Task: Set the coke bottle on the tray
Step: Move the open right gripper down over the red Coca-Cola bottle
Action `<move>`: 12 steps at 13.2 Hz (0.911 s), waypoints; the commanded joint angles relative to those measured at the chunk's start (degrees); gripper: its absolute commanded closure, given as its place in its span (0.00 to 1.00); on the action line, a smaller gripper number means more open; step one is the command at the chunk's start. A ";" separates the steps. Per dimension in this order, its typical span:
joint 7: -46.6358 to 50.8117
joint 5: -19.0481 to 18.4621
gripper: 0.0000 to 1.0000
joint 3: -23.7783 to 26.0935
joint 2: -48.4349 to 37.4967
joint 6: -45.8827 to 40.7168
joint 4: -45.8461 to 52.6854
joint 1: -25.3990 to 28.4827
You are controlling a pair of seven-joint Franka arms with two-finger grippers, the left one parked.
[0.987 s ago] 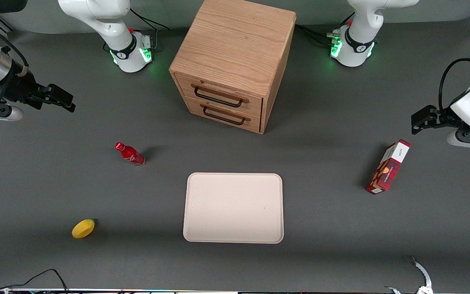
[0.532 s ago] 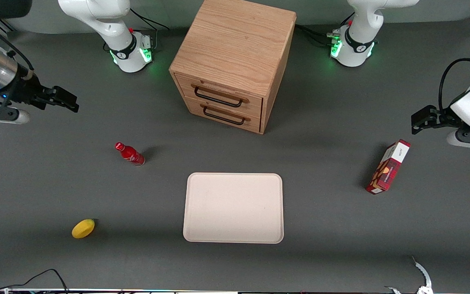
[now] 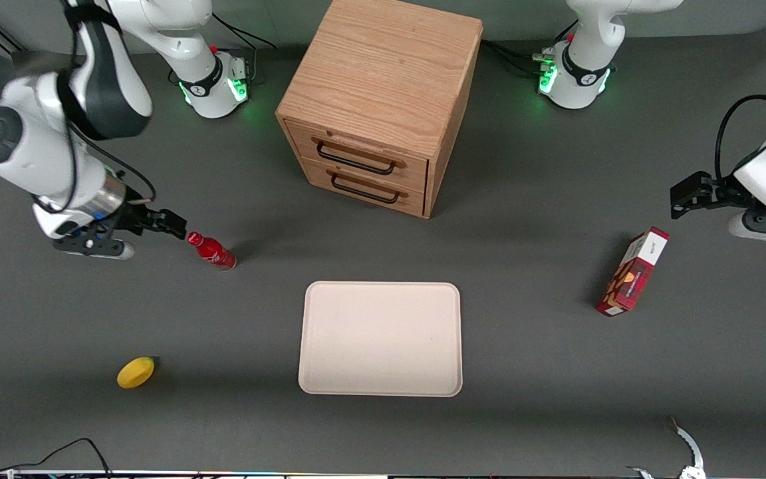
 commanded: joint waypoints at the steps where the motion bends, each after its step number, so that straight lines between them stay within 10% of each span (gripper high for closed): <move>1: 2.78 1.26 0.00 0.13 1.25 8.77 -6.03 1.04; 7: 2.96 1.26 0.07 0.49 1.79 14.06 -10.43 1.04; 12: 2.96 1.09 0.84 1.27 1.61 14.06 -10.61 1.04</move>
